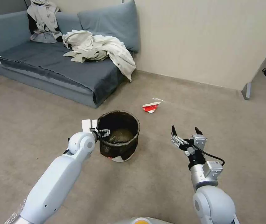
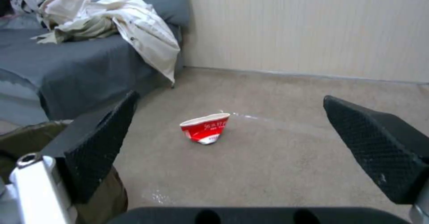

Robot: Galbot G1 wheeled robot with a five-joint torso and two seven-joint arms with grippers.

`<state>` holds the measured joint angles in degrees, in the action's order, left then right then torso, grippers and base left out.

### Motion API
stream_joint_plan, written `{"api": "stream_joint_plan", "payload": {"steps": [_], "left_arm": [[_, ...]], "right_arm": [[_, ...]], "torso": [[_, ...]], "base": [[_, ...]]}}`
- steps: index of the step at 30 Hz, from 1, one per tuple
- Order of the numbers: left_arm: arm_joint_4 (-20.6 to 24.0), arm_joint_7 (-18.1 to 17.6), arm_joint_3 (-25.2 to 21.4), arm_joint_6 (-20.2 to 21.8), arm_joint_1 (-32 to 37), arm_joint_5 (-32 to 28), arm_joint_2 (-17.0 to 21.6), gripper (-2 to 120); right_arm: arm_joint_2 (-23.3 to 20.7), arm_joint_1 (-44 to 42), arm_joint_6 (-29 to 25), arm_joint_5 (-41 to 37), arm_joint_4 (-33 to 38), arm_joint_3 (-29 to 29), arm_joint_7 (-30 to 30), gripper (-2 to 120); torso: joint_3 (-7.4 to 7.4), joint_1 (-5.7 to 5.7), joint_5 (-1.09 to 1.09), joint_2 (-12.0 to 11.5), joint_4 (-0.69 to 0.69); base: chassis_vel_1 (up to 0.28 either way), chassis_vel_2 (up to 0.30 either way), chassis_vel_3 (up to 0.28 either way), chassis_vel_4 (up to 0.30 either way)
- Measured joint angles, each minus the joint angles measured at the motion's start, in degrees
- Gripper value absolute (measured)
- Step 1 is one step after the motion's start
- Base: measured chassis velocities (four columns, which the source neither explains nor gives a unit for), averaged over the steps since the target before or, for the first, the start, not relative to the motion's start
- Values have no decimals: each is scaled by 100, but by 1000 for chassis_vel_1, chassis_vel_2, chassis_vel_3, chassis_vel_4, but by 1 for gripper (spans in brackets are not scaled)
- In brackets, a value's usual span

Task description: Pick up the trash can from the floor.

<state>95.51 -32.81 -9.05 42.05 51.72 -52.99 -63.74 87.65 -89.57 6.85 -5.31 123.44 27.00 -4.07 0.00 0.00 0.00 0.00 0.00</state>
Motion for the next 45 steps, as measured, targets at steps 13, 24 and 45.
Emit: {"api": "stream_joint_plan", "payload": {"steps": [13, 24, 45], "left_arm": [[4, -35, 45, -3, -53, 13, 3, 46], [-28, -131, 73, -19, -85, 14, -15, 7], [1807, 758, -764, -1734, 1379, 684, 851, 3]], "right_arm": [[11, 10, 7, -1, 0, -4, 0, 100], [-8, 25, 21, -15, 0, 10, 0, 100], [-28, 89, 39, -37, 10, 59, -56, 100]], "torso": [[0, 0, 0, 0, 0], [0, 0, 0, 0, 0], [0, 0, 0, 0, 0]], "base": [[0, 0, 0, 0], [0, 0, 0, 0], [0, 0, 0, 0]]}}
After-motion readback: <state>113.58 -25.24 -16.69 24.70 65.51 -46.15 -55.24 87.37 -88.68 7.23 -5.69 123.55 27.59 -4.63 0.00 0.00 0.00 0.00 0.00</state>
